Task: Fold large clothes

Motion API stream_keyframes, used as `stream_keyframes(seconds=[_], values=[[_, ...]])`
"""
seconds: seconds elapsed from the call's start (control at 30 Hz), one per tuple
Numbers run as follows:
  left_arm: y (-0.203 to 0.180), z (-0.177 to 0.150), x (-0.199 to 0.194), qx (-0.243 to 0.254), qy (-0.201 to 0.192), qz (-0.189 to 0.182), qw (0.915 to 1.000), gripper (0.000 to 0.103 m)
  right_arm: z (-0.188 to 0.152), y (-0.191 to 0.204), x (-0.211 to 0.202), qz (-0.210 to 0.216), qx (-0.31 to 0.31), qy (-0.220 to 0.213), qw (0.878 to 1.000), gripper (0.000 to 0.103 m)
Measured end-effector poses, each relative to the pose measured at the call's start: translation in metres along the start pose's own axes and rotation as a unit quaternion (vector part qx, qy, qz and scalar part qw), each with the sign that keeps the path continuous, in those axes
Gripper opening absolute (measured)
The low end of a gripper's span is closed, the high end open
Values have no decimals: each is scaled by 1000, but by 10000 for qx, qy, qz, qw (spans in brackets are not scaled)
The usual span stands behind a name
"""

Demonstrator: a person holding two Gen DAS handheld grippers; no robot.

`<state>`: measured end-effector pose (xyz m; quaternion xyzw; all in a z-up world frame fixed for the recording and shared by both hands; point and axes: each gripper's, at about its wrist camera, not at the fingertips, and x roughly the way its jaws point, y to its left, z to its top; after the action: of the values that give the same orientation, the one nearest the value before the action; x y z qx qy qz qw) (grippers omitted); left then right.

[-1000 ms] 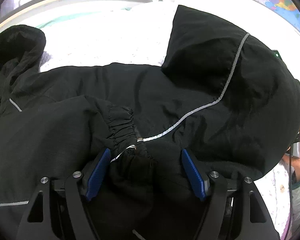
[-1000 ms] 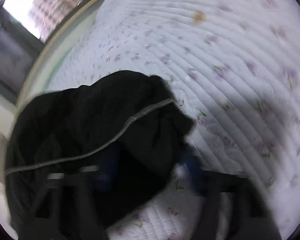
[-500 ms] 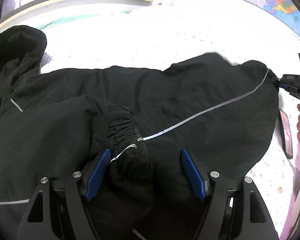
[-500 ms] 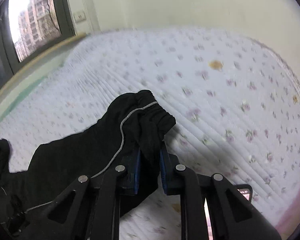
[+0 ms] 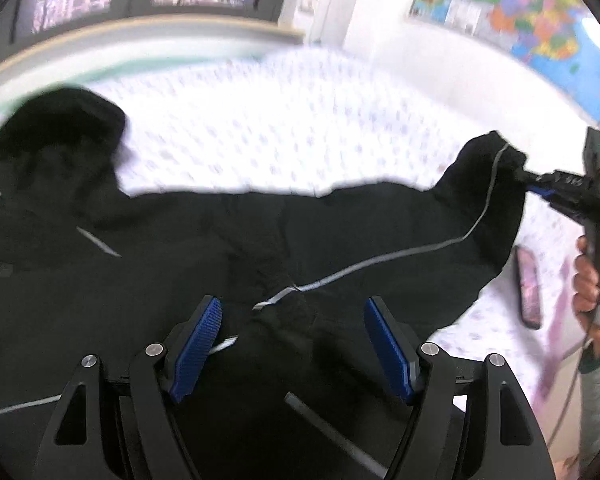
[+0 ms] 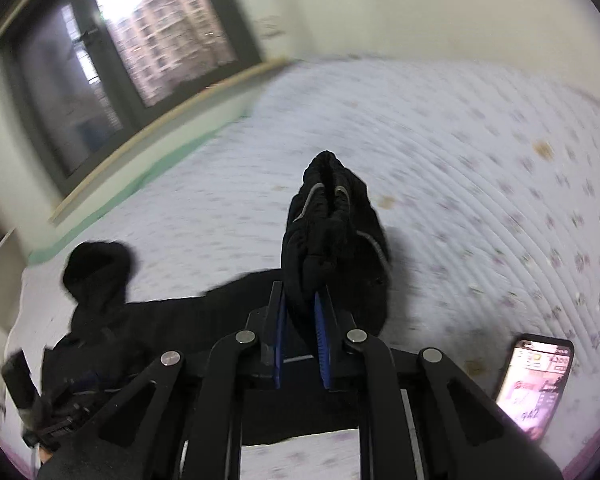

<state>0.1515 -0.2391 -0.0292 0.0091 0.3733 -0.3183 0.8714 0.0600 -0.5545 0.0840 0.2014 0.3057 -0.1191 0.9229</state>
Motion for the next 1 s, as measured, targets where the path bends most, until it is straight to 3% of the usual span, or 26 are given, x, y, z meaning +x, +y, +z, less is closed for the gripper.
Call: stream_keyframes(seconds=[0.13,0.27,0.33,0.37,0.4,0.43,0.47,0.53,0.67,0.83,0.87,0.9,0.97,1.0], values=[[28,3,-77,-77,-241,592,9979,75,-2,73,-29,226,-609,-97,9978,9],[67,-17,-140,-259,-455,992,9937,75,-8,157,-36,176,-1214,-59,9924,9],[87,-36,-163,-409,-427,1082,9924,75,-12,175,-29,-42,-1373,0,9905,15],[95,-47,-171,-476,-396,1074,9923,75,-13,177,-21,-240,-1429,45,9894,39],[102,-56,-176,-518,-374,1067,9922,75,-15,174,-12,-382,-1404,110,9893,74],[109,-66,-181,-556,-333,1090,9919,75,-18,165,-6,-423,-1313,122,9904,84],[115,-74,-184,-585,-284,1132,9914,75,-23,158,-2,-475,-1248,84,9910,87],[121,-91,-189,-645,-198,1203,9904,75,-31,140,7,-734,-1232,179,9895,87],[120,-105,-181,-723,-89,1196,9901,75,-61,102,58,-1257,-1455,827,9779,87],[108,-99,-155,-711,168,972,9926,75,-95,83,128,-2440,-2192,968,9397,86],[105,-98,-151,-663,225,991,9926,75,-96,77,138,-2668,-2250,999,9318,79],[104,-99,-149,-616,248,1031,9925,75,-96,73,144,-2797,-2253,1012,9278,64],[101,-99,-147,-534,263,1075,9924,75,-91,61,148,-2834,-1987,1125,9314,30],[101,-99,-147,-529,255,1058,9927,75,-88,58,143,-2746,-1843,1119,9371,27]])
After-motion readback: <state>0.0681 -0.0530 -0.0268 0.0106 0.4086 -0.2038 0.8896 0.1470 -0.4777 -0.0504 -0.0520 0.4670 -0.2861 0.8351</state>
